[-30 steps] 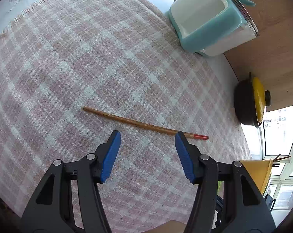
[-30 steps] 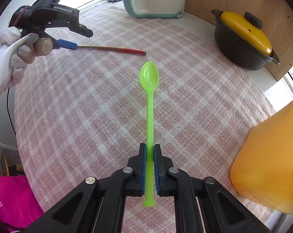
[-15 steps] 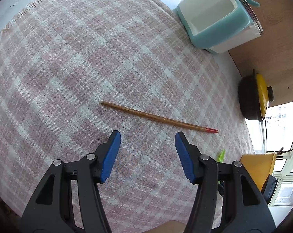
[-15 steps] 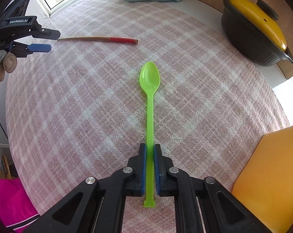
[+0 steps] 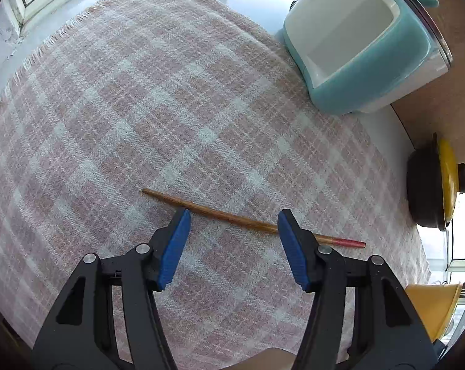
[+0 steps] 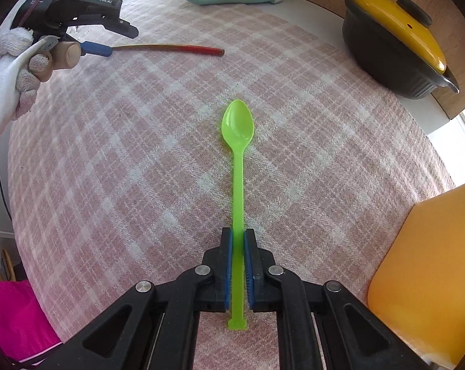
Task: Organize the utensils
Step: 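Position the open left tool over the red-tipped chopstick while the right tool holds the green spoon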
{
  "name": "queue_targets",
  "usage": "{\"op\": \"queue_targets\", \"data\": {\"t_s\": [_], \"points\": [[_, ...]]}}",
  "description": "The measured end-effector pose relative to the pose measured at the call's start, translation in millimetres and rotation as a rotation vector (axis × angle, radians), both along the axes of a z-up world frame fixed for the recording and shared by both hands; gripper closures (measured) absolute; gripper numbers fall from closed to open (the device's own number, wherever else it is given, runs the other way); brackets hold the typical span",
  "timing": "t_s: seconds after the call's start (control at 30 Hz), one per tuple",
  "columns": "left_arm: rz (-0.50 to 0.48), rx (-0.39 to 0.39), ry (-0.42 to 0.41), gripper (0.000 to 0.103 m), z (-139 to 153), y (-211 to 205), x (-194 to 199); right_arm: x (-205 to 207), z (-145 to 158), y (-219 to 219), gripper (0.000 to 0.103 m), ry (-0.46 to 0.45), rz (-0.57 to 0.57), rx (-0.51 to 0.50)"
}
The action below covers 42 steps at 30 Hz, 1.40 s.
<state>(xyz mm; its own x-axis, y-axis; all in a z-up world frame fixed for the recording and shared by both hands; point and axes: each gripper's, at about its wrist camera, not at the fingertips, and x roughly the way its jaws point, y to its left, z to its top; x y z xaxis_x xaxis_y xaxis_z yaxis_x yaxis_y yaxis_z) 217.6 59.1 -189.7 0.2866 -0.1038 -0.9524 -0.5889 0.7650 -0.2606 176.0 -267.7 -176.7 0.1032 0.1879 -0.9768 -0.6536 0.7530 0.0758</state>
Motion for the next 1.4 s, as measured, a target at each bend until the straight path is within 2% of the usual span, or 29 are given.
{"op": "queue_targets", "data": {"t_s": [0.07,0.27,0.37,0.4,0.47,0.53,0.6,0.7,0.77,0.9,1.1,1.27,1.4], "points": [[0.036,0.025,0.033,0.041,-3,-6,6,-2,0,-4,0.098,0.001,-0.002,0.010],[0.232,0.094,0.121,0.032,-10,-34,25,-10,1,-11,0.098,0.003,0.008,0.041],[0.205,0.200,0.176,0.029,-15,-53,39,-12,4,-17,0.098,-0.007,0.004,0.060],[0.193,0.226,0.169,0.029,-16,-61,43,-12,5,-20,0.098,-0.008,0.000,0.069],[0.122,0.263,0.146,0.029,-16,-76,49,-12,12,-28,0.098,-0.011,-0.003,0.082],[0.018,0.286,0.129,0.035,-15,-91,56,-14,16,-33,0.098,-0.018,-0.003,0.091],[-0.036,0.260,0.123,0.048,-14,-102,54,-15,20,-41,0.098,-0.023,-0.006,0.100],[-0.181,0.275,0.105,0.058,-11,-120,46,-20,23,-50,0.098,-0.029,-0.014,0.109],[-0.249,0.258,0.093,0.063,-10,-128,39,-19,23,-57,0.098,-0.029,-0.021,0.114],[-0.421,0.271,0.059,0.071,-4,-140,14,-18,24,-58,0.098,-0.017,-0.033,0.125],[-0.629,0.238,0.028,0.078,0,-150,-27,-22,20,-56,0.098,0.004,-0.047,0.125],[-0.792,0.199,0.021,0.079,2,-156,-64,-24,18,-52,0.098,0.031,-0.065,0.118],[-0.868,0.149,0.034,0.079,4,-154,-84,-24,14,-42,0.098,0.039,-0.068,0.089]]}}
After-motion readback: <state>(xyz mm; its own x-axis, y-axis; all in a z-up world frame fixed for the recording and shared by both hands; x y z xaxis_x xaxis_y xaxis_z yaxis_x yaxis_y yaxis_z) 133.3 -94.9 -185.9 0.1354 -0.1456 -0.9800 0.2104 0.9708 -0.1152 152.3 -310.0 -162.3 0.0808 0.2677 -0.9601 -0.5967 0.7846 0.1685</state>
